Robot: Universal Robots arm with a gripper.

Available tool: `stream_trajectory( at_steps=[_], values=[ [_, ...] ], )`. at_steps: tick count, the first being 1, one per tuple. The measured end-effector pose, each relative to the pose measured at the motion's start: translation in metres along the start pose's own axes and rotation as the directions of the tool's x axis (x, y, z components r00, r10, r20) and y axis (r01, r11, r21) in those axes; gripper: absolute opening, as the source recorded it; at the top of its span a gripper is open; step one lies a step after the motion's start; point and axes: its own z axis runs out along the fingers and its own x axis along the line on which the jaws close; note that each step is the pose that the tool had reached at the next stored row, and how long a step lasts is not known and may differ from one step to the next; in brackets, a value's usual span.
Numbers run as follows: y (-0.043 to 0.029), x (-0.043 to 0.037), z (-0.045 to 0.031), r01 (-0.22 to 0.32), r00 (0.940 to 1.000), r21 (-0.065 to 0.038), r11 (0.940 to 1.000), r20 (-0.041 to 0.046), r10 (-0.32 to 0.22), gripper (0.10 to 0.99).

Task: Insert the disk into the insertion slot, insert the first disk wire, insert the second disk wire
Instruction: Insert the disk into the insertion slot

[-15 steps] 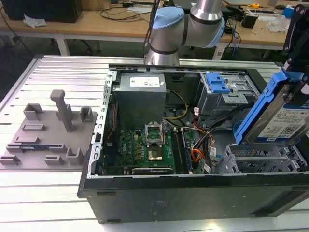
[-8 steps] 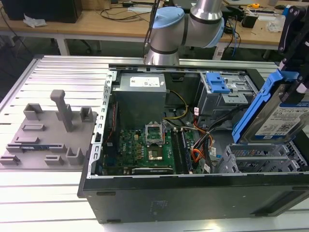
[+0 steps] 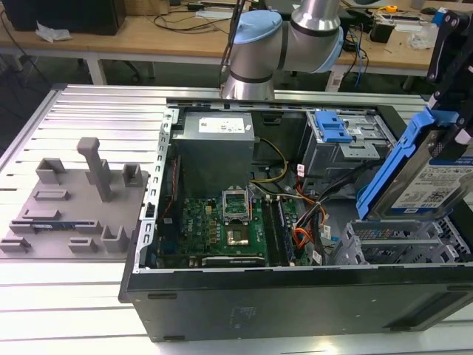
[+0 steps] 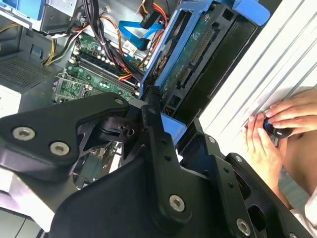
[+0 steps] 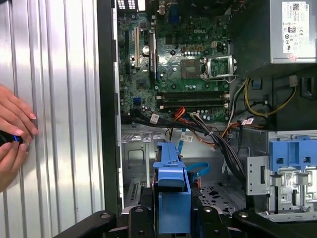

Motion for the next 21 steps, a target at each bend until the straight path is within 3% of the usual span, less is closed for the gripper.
stream_trajectory(
  at_steps=[21],
  values=[
    [-0.0021,0.0003,0.0049,0.038,0.9993,-0.004,0.9993,0.0006,-0.038,0.365]
  ],
)
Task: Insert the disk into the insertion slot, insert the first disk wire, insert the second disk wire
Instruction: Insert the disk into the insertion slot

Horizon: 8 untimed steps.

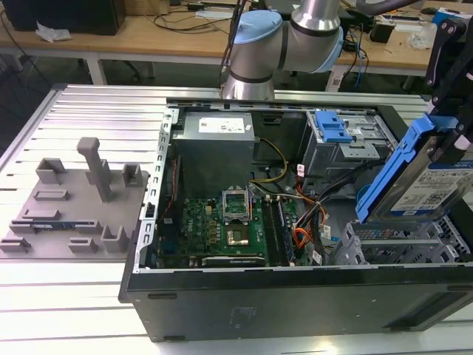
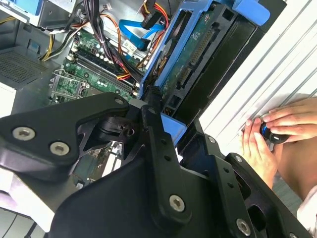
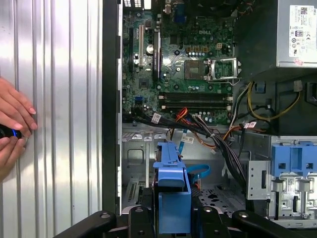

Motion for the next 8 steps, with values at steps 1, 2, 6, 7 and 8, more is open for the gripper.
stream_trajectory(
  at_steps=[1,2,6,7,8],
  values=[
    [0.0,0.0003,0.0003,0.0,1.0,0.0,1.0,0.0001,0.0,0.365],
    [0.0,0.0006,0.0005,0.0,1.0,0.0,1.0,0.0,0.0,0.365],
    [0.0001,0.0019,0.0023,-0.001,1.0,0.0,1.0,-0.0002,0.001,0.365],
    [0.0001,0.0021,0.0026,-0.001,1.0,0.0,1.0,-0.0002,0.001,0.365],
    [0.0001,0.0023,0.003,-0.001,1.0,0.0,1.0,-0.0001,0.001,0.365]
  ],
)
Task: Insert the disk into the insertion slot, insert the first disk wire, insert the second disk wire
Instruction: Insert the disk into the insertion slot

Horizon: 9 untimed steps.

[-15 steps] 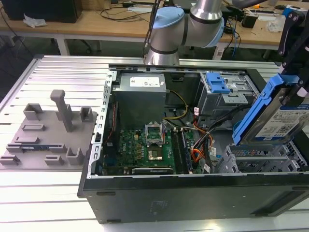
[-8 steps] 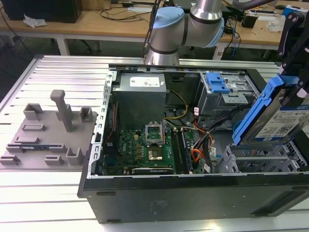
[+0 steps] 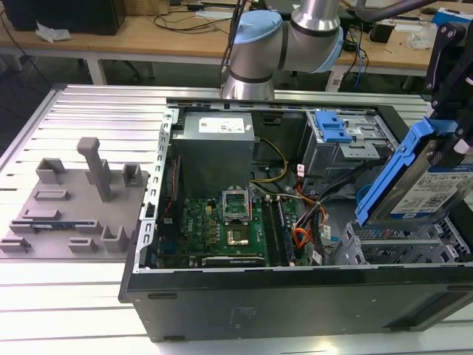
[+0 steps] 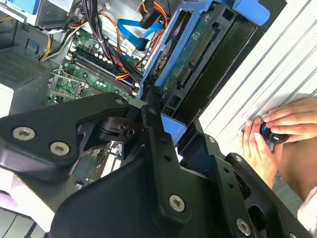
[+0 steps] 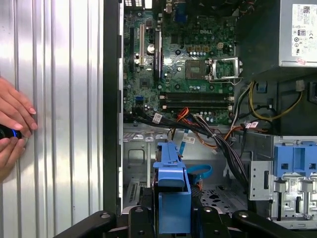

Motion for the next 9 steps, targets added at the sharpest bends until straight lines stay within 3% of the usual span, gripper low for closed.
stream_trajectory(
  at_steps=[9],
  values=[
    [-0.0001,0.0015,0.0034,-0.007,1.0,0.0,1.0,-0.0003,0.007,0.365]
  ],
)
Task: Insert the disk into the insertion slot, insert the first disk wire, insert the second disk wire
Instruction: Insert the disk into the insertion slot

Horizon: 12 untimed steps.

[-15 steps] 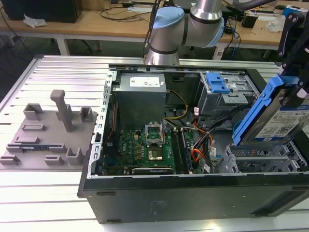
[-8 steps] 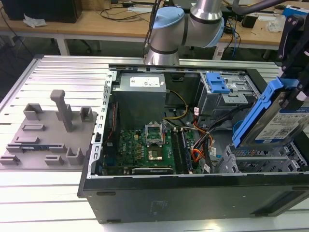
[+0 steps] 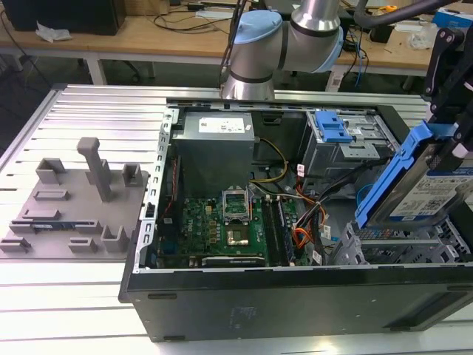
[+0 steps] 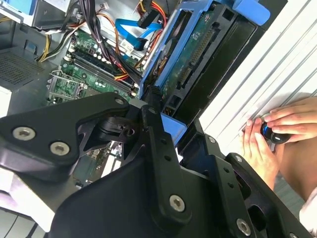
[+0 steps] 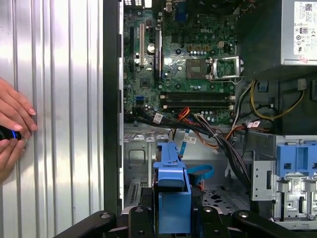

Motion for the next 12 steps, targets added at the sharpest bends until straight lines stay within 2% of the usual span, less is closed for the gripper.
stream_trajectory(
  at_steps=[12],
  values=[
    [-0.0013,0.0028,0.0052,-0.016,0.9999,0.0,0.9999,-0.0001,0.016,0.365]
  ],
)
